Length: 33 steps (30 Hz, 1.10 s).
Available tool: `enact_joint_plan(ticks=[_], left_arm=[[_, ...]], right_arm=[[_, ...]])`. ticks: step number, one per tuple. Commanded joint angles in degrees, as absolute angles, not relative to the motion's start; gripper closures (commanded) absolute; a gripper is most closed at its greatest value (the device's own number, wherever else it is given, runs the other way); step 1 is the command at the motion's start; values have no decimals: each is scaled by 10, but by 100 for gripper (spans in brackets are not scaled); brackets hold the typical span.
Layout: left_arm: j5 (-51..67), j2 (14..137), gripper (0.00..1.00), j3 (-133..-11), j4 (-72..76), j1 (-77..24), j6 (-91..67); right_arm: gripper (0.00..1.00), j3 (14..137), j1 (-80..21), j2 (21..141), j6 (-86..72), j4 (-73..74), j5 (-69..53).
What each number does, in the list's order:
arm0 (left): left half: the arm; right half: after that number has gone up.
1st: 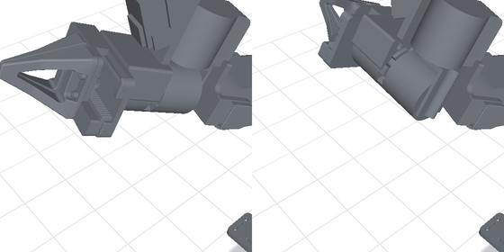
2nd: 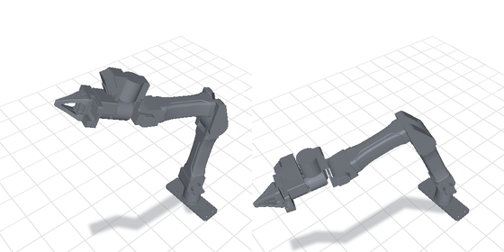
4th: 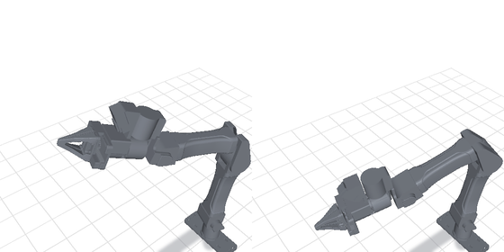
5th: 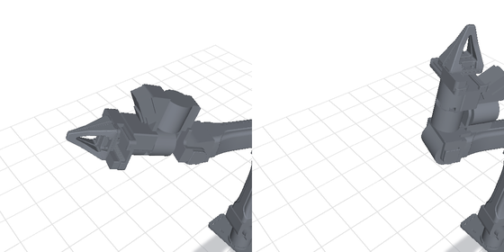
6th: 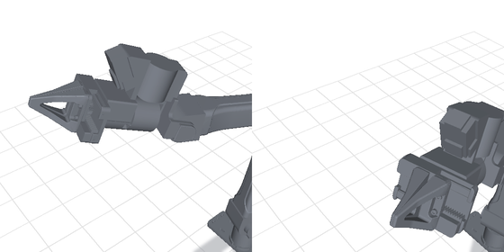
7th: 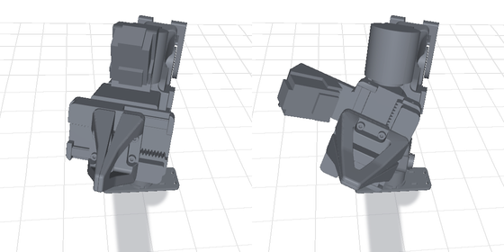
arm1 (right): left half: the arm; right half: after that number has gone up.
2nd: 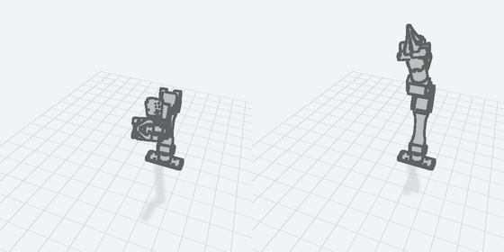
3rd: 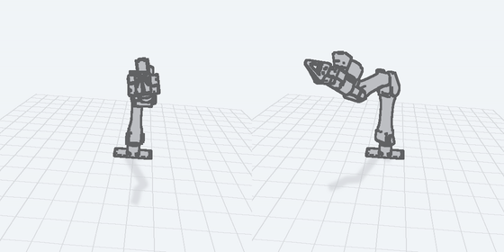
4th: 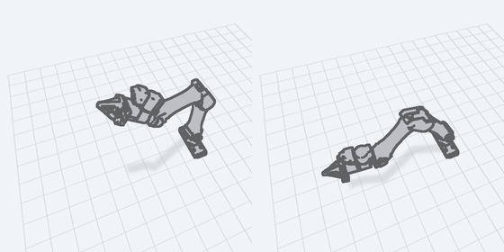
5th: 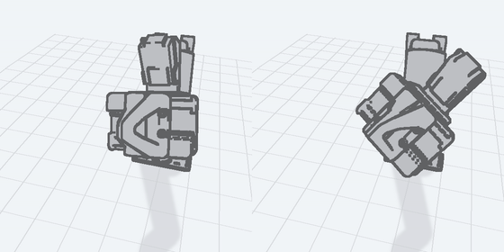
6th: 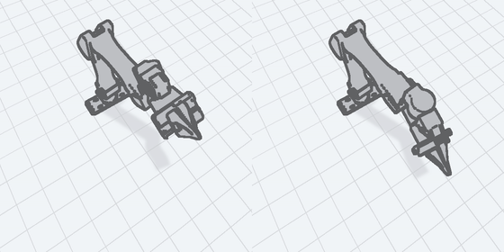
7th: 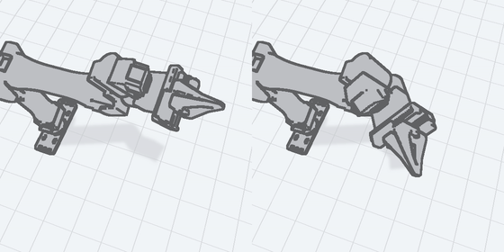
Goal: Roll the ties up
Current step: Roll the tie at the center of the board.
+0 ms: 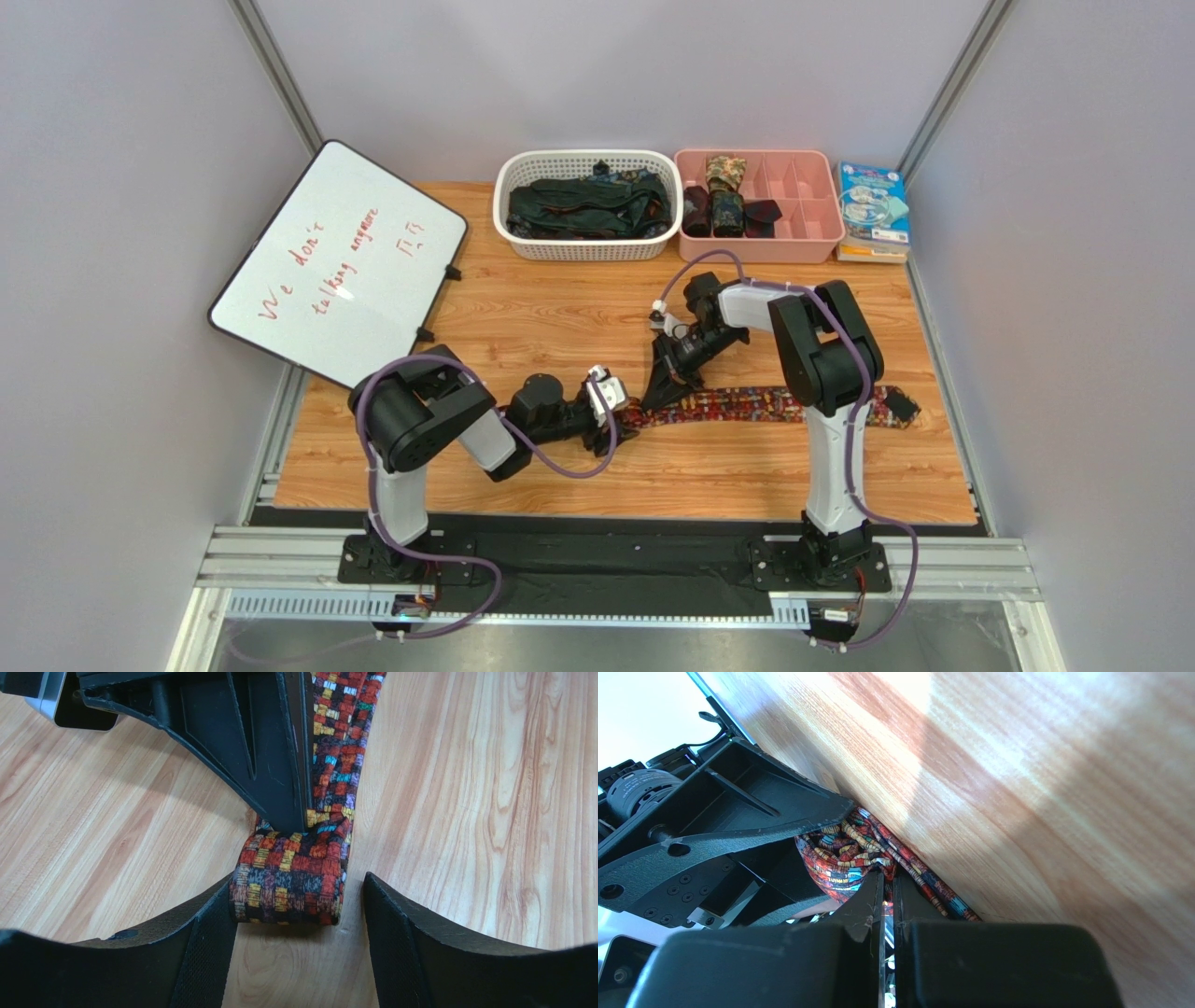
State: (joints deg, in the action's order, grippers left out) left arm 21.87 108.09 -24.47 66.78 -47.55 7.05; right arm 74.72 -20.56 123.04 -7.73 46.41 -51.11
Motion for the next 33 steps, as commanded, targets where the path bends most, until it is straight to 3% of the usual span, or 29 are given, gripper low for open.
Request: enact_joint_plan(ticks=[1,8,12,19,22,23,26,33], left_arm=[[250,1122,30,-256,713,-478,48],[252,1161,38,-268,737,-477,20],[251,1147,52,-265,723,-478,35],[227,1055,80,-319,454,-478,100],[221,1043,89,-366,325,-478,143],[212,1042,91,-377,302,-478,152],[196,1046,93,-414,212,-479,194],[121,1077,96,-528,13,-503,246]], right_arm=[[100,728,-215,1286,-64,404,-321],[100,729,-220,1290,-69,404,-306],[100,731,-220,1289,-70,406,-301],[99,736,-218,1266,-66,404,-337],[87,741,-213,1244,-59,415,-347],[77,743,-209,1238,-54,421,-352],[67,751,-189,1212,-39,451,-369],[62,756,-131,1165,-15,507,-424]])
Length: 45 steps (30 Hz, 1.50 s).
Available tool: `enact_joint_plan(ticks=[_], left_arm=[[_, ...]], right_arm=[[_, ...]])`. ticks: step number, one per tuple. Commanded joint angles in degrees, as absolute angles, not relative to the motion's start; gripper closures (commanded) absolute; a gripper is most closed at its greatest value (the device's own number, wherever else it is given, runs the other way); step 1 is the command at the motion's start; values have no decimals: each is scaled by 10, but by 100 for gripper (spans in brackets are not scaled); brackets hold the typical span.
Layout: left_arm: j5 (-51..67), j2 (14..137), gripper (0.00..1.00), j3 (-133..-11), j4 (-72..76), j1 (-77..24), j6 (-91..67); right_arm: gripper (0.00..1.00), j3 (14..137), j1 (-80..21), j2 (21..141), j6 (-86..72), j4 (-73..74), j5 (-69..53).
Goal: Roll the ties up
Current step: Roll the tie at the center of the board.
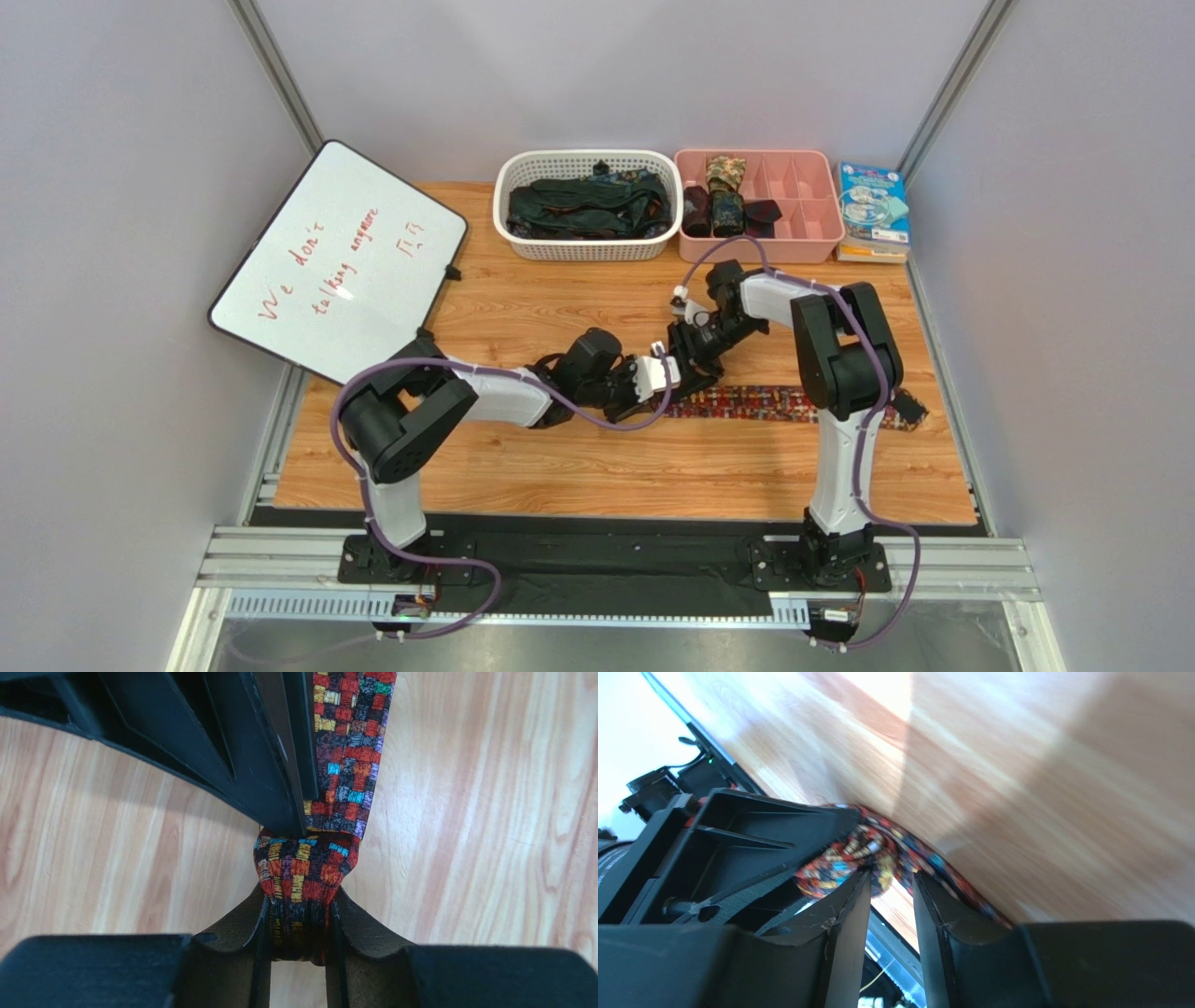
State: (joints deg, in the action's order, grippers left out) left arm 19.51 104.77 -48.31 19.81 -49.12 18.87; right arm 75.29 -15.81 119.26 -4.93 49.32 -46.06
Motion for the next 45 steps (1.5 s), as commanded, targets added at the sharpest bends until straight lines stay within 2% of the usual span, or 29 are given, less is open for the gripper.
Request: enact_joint_plan(ticks=[1,8,17,29,35,45], left_arm=[[114,1079,96,-537,3,-505,250],[73,1111,95,-609,-114,-526,265],[58,1135,93,-654,-165,-533,275],[66,1135,92,-661,-173,-533,275],[76,1129,91,-652,-171,-533,273],[102,1114,89,-636,-164,-533,269]], right_arm=[[62,748,-125,1158,-18,506,-448],[61,715,-121,1144,-74,447,-533],[57,680,-122,1153,-176,316,-593],[57,647,-109,1093,-154,349,-637],[57,650,-129,1111,-165,326,-622],[57,655,-160,1138,-163,287,-531]])
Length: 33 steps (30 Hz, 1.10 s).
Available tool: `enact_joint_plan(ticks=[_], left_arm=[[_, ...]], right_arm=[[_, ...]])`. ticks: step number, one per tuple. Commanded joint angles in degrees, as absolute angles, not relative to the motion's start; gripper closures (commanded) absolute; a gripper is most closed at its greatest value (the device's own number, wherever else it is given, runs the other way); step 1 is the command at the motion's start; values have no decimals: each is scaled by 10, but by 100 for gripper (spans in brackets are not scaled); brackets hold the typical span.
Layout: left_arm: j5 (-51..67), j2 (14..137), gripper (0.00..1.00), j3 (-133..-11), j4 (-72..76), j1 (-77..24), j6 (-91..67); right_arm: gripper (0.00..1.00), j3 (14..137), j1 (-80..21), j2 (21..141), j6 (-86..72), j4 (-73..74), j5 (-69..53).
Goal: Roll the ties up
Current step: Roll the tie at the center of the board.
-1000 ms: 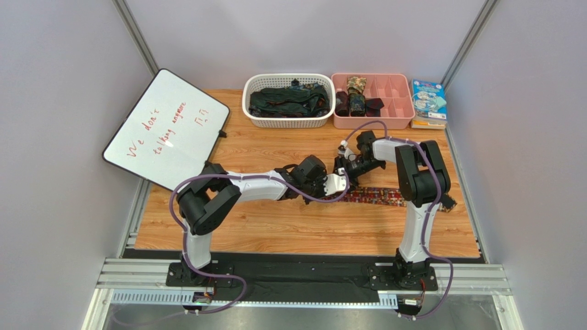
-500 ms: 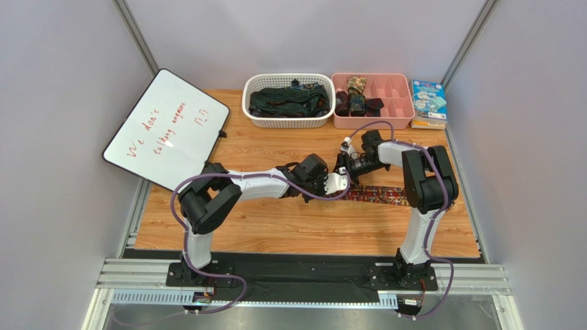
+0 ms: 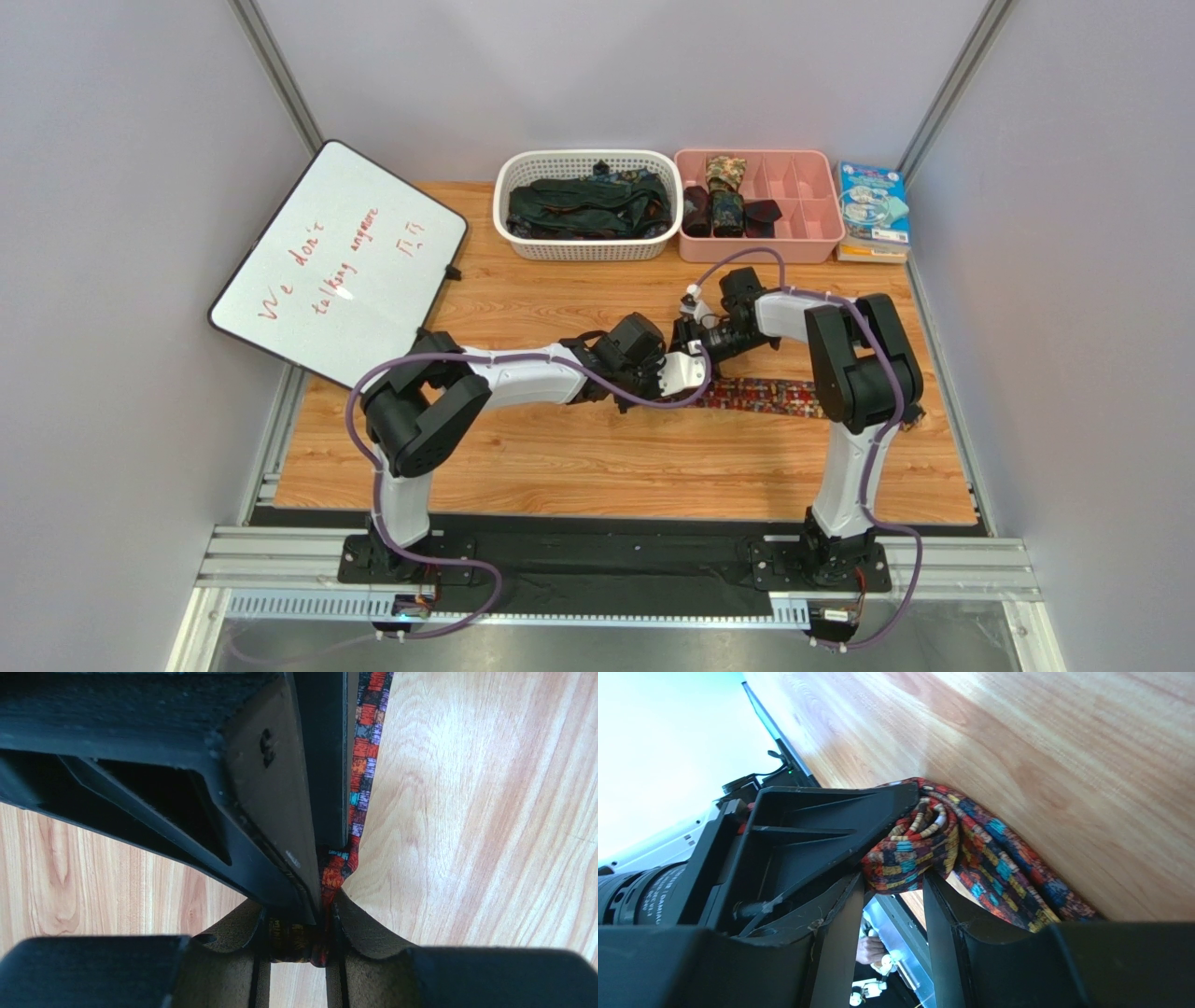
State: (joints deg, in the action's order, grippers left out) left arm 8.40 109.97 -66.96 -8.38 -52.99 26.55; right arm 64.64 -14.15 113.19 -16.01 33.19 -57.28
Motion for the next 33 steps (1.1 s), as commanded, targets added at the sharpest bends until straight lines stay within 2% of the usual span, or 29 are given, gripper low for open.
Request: enact_joint_plan(ticks=[1,2,5,6,7,8,11,13,14,16,17,18,19,20,22,24,29,33], left_arm=[[103,1112,89,-636,-165,-533,271],[105,1111,89,-635,-164,-533,271],[114,1107,89,-632,-164,-533,272],[118,1106,88,-631,-164,-533,272],[119,1104,87,-632,-164,-533,272],[120,1103,86,-631,-163,-533,272],[133,1092,80,-624,-157,-531,272],[148,1073,69,-616,-140,-524,267],[162,1066,60,-607,-131,-519,263],[194,1044,52,-592,-100,-503,239],[213,1038,45,-585,-89,-497,232],[241,1026,43,-578,-74,-486,216],[259,1020,42,-560,-40,-482,212],[276,1014,34,-551,-23,-476,208],[308,1001,30,-519,48,-464,185],[337,987,19,-491,141,-449,165],[330,982,16,-428,272,-439,114],[309,1025,16,-401,411,-439,86]], right_arm=[[58,654,-163,1139,-163,281,-529],[59,654,-165,1141,-166,280,-526],[70,654,-170,1146,-164,279,-502],[87,657,-170,1149,-159,283,-486],[97,661,-170,1154,-152,295,-481],[100,663,-170,1156,-148,303,-474],[100,664,-164,1161,-132,328,-455],[100,657,-158,1162,-130,335,-454],[100,654,-153,1166,-129,337,-455],[100,652,-146,1171,-120,345,-462],[100,650,-139,1175,-119,347,-465],[100,650,-136,1176,-117,349,-471],[100,650,-134,1178,-112,350,-476],[100,652,-128,1181,-109,353,-481],[100,655,-124,1194,-99,364,-491],[100,662,-116,1210,-89,378,-493],[100,683,-97,1248,-70,414,-496],[100,700,-93,1265,-58,446,-490]])
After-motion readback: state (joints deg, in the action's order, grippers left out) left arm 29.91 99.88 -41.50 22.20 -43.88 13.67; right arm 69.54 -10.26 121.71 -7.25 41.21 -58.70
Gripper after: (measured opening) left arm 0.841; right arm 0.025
